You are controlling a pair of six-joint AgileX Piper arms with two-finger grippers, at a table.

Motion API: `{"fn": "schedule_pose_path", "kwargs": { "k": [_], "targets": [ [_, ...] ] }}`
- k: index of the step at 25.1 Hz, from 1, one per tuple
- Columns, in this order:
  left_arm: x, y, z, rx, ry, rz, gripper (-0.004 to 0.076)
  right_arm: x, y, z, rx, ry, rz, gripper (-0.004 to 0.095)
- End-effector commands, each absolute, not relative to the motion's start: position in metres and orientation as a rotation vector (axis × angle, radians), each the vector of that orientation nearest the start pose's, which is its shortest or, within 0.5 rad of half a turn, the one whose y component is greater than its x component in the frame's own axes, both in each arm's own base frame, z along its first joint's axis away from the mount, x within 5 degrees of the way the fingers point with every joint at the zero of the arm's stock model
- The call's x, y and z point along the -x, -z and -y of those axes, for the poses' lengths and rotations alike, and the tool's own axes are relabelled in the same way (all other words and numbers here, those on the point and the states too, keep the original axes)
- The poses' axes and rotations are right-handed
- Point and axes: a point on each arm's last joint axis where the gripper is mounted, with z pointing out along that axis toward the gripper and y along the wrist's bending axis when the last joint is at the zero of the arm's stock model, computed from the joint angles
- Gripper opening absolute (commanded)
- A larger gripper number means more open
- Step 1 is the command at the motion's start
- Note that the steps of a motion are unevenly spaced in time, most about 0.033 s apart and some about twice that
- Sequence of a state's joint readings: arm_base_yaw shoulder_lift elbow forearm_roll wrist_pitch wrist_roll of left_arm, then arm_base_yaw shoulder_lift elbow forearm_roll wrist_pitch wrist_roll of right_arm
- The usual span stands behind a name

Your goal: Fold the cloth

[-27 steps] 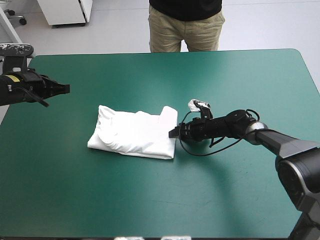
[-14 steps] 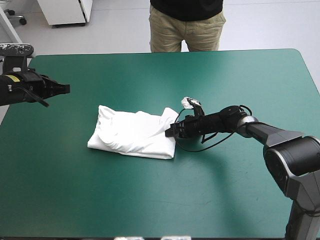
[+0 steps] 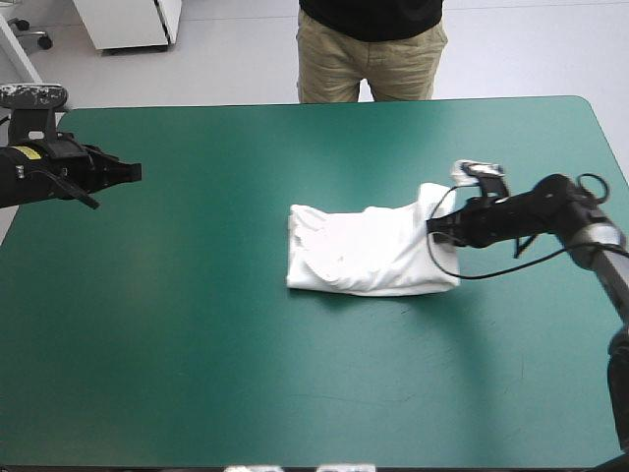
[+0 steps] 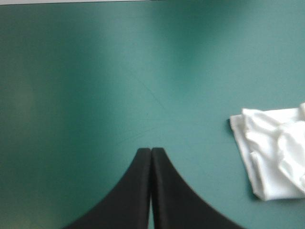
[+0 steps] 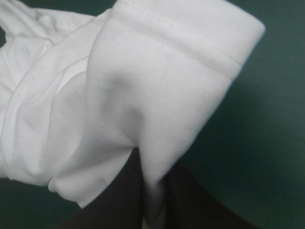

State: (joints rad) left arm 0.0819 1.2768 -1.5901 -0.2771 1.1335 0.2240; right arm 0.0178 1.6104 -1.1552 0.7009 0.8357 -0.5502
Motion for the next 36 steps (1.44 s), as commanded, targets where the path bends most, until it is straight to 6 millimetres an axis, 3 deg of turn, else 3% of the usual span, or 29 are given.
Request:
{"fn": "schedule_pose_path", "kwargs": {
  "k": [1,4,8,12,14,17,18,20,21,22,24,26,29,33,36],
  "targets": [
    [-0.238,-0.483,0.006,-0.182,0.205,-2.141,-0.0009,-0.311,-0.306,0.003,0.040,-0.434,-2.502,0.0003],
    [-0.238,-0.482,0.006,-0.186,0.200,-2.153,-0.0009,-0.294,-0.317,0.046,-0.102,-0.225,-2.516,0.0003],
    [-0.237,-0.481,0.006,-0.218,0.187,-2.159,-0.0009,-0.277,-0.324,0.087,-0.262,0.030,-2.525,0.0003],
    [-0.237,-0.481,0.007,-0.218,0.196,-2.161,-0.0009,-0.270,-0.325,0.110,-0.362,0.281,-2.510,0.0008],
    [-0.237,-0.481,0.007,-0.217,0.195,-2.158,-0.0009,-0.271,-0.325,0.113,-0.350,0.327,-2.500,0.0067],
    [-0.238,-0.482,0.006,-0.220,0.181,-2.141,-0.0009,-0.273,-0.324,0.110,-0.336,0.278,-2.499,0.0258],
    [-0.239,-0.483,0.006,-0.216,0.178,-2.130,-0.0009,-0.273,-0.324,0.109,-0.333,0.274,-2.503,0.0462],
    [-0.239,-0.484,0.006,-0.214,0.177,-2.123,-0.0009,-0.274,-0.324,0.107,-0.373,0.222,-2.493,0.0717],
    [-0.237,-0.486,0.006,-0.211,0.175,-2.110,-0.0009,-0.275,-0.324,0.104,-0.385,0.170,-2.487,0.0799],
    [-0.234,-0.489,0.005,-0.197,0.170,-2.088,-0.0009,-0.276,-0.326,0.096,-0.361,0.094,-2.474,0.0806],
    [-0.219,-0.502,0.001,-0.151,0.100,-2.017,-0.0009,-0.276,-0.339,0.071,-0.209,-0.011,-2.430,0.0744],
    [-0.198,-0.517,-0.006,-0.070,0.010,-1.924,-0.0009,-0.267,-0.363,0.036,-0.031,-0.089,-2.322,0.0607],
    [-0.166,-0.536,-0.011,-0.015,-0.086,-1.803,-0.0009,-0.240,-0.398,0.001,0.128,-0.118,-2.162,0.0347],
    [-0.131,-0.548,-0.014,-0.008,-0.185,-1.709,-0.0009,-0.191,-0.438,-0.024,0.264,-0.155,-1.966,-0.0018],
    [-0.105,-0.548,-0.013,-0.005,-0.213,-1.628,-0.0009,-0.135,-0.471,-0.031,0.309,-0.204,-1.732,-0.0017]
  ]
}}
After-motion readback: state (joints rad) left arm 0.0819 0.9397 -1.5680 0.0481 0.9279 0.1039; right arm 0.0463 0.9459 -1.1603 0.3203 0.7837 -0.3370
